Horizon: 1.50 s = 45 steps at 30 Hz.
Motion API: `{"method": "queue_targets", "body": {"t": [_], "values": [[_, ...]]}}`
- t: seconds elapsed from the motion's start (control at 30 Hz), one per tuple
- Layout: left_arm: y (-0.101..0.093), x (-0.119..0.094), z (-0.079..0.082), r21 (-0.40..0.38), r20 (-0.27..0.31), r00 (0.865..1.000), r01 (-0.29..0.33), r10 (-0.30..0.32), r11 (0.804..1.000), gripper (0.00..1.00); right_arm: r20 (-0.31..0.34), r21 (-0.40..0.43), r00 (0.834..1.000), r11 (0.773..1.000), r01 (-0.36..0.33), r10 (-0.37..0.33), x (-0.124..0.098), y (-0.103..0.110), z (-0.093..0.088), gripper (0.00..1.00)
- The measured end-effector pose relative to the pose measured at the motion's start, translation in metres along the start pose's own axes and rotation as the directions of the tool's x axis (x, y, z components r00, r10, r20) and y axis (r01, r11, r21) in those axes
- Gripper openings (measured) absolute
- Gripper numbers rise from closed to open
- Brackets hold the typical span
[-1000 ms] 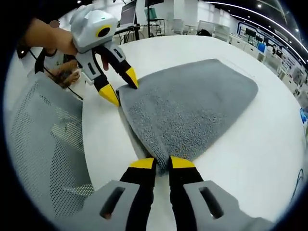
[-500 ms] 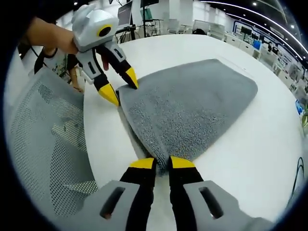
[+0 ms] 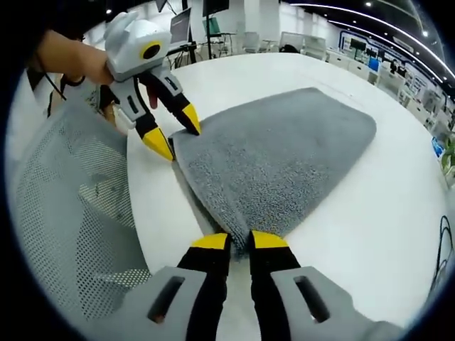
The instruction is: Fold the towel on the table until its edges align and the towel forms a compact rectangular stack.
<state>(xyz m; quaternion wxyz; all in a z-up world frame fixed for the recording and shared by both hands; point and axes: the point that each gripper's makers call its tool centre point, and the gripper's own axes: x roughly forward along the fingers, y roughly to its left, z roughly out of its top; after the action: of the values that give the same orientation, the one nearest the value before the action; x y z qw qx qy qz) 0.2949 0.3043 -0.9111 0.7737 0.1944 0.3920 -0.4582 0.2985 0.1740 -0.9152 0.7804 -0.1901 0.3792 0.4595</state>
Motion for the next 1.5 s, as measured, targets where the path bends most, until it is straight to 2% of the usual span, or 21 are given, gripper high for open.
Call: {"method": "queue_targets", "body": {"t": [0.23, 0.33, 0.47, 0.67, 0.8, 0.9, 1.2, 1.3, 1.5], "values": [[-0.007, 0.004, 0.004, -0.01, -0.008, 1.0, -0.01, 0.01, 1.0, 0.34, 0.006, -0.014, 1.0, 1.0, -0.028, 0.028, -0.006, 0.002, -0.007, 0.1], [-0.008, 0.005, 0.004, 0.003, -0.02, 1.0, -0.021, 0.021, 1.0, 0.34, 0.019, -0.014, 0.999, 0.999, -0.041, 0.041, -0.007, 0.004, -0.008, 0.15], [-0.008, 0.005, 0.003, 0.015, -0.027, 0.999, -0.035, 0.036, 0.999, 0.34, 0.03, -0.065, 0.998, 0.996, -0.062, 0.064, -0.007, 0.014, -0.008, 0.23], [-0.01, 0.006, 0.003, -0.004, -0.006, 0.998, -0.058, 0.058, 0.998, 0.36, 0.023, -0.176, 0.998, 0.983, -0.053, 0.058, -0.006, 0.018, -0.011, 0.28], [-0.011, 0.007, 0.002, 0.077, -0.012, 0.997, -0.079, 0.08, 0.994, 0.35, 0.018, -0.231, 0.999, 0.972, -0.036, 0.041, -0.006, 0.016, -0.013, 0.26], [-0.01, 0.007, 0.004, 0.055, -0.012, 0.997, -0.082, 0.083, 0.995, 0.32, 0.016, -0.286, 1.0, 0.958, -0.018, 0.024, -0.006, 0.014, -0.013, 0.23], [-0.013, 0.008, 0.006, 0.059, -0.026, 0.996, -0.087, 0.089, 0.994, 0.23, 0.015, -0.302, 1.0, 0.953, 0.003, 0.002, -0.007, 0.013, -0.015, 0.17], [-0.015, 0.009, 0.007, 0.063, -0.03, 0.996, -0.086, 0.088, 0.994, 0.21, 0.006, -0.333, 1.0, 0.943, 0.012, -0.01, -0.007, 0.011, -0.014, 0.12], [-0.013, 0.009, 0.007, 0.061, -0.018, 0.995, -0.097, 0.099, 0.993, 0.12, -0.018, -0.32, 1.0, 0.947, 0.011, -0.018, -0.008, 0.009, -0.013, 0.08]]}}
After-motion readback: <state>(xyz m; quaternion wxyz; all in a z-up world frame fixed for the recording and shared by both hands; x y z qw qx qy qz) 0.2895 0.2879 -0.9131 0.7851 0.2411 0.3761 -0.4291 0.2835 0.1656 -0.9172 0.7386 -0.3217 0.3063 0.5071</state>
